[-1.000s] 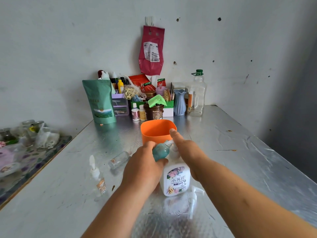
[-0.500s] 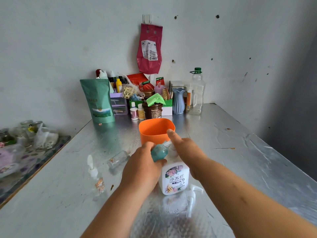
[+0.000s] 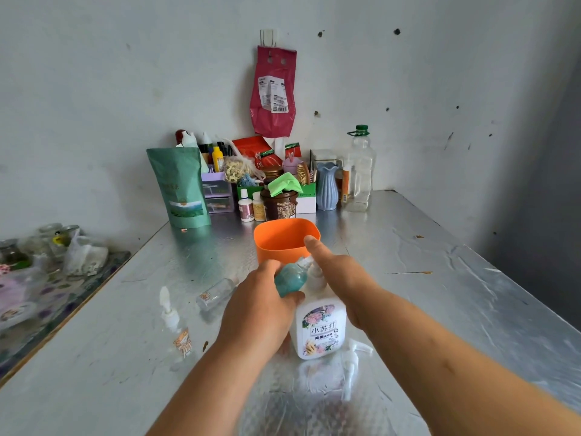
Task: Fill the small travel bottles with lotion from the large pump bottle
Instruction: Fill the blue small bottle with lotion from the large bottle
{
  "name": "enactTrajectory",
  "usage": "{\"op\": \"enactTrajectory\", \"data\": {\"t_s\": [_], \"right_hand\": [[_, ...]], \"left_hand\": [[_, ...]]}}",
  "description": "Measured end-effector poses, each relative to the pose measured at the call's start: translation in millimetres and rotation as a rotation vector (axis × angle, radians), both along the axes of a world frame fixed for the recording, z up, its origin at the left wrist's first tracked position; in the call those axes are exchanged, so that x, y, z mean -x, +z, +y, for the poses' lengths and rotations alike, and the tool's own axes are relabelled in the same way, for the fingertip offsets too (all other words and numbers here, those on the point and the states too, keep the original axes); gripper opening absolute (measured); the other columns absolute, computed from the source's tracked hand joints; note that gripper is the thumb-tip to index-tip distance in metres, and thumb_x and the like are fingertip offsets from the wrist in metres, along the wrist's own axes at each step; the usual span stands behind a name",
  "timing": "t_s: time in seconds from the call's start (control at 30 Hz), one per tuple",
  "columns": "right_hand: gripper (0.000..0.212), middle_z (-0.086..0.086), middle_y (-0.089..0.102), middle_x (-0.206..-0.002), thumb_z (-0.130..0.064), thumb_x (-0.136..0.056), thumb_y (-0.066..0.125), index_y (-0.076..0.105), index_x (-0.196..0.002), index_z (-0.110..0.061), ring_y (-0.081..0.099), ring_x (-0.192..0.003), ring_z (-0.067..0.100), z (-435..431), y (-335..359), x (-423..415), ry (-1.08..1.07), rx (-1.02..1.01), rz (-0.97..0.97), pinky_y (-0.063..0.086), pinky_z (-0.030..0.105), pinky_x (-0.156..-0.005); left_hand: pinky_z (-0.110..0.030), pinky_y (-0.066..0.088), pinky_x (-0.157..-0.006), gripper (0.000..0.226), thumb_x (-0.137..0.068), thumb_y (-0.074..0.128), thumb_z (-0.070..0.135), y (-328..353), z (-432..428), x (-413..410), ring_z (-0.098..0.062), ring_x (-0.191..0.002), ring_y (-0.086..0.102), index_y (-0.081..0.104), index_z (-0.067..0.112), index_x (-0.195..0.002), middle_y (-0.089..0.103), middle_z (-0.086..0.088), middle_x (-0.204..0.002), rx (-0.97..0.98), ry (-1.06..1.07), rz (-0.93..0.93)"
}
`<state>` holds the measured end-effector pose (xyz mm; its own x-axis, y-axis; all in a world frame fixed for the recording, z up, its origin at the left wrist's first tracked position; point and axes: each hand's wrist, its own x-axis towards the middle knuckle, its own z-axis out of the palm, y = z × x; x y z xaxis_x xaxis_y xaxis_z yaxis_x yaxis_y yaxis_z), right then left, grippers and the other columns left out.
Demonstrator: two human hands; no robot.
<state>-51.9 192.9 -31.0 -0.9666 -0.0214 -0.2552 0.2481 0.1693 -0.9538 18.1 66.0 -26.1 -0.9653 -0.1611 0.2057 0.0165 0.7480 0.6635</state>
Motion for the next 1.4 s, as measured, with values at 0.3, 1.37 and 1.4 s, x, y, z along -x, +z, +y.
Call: {"op": "enactTrajectory", "data": {"t_s": [0.3, 1.37, 1.4], "right_hand": [[0.071, 0.023, 0.064, -0.116, -0.063, -0.089, 0.047, 0.062, -0.114, 0.001, 0.062, -0.098, 0.037, 0.8, -4.0, -2.5, -0.040, -0.167, 0.158, 0.041, 0.031, -0.073], [0.075, 0.010, 0.059, -0.120, -0.070, -0.087, 0.041, 0.054, -0.127, -0.008, 0.053, -0.104, 0.025, -2.6, 1.1, -1.5, -0.036, -0.159, 0.046, 0.038, 0.036, -0.086], [0.076, 0.009, 0.059, -0.120, -0.071, -0.086, 0.043, 0.054, -0.128, -0.009, 0.053, -0.104, 0.025, -1.7, 1.3, -2.2, -0.029, -0.122, 0.022, 0.038, 0.035, -0.088]], "left_hand": [[-0.034, 0.050, -0.083, 0.031, -0.084, 0.071, 0.036, -4.0, -0.2, 1.4, -0.016, -0.099, 0.060, 0.053, 0.032, -0.110, 0.063, 0.012, -0.108, 0.005, -0.003, -0.025], [-0.029, 0.048, -0.075, 0.036, -0.083, 0.073, 0.029, -12.1, -4.7, 1.7, -0.012, -0.095, 0.060, 0.054, 0.037, -0.112, 0.062, 0.018, -0.103, -0.075, -0.026, -0.019], [-0.028, 0.047, -0.075, 0.037, -0.082, 0.073, 0.028, -13.0, -6.1, 0.9, -0.011, -0.096, 0.060, 0.055, 0.037, -0.113, 0.063, 0.018, -0.103, -0.090, -0.027, -0.019]]}}
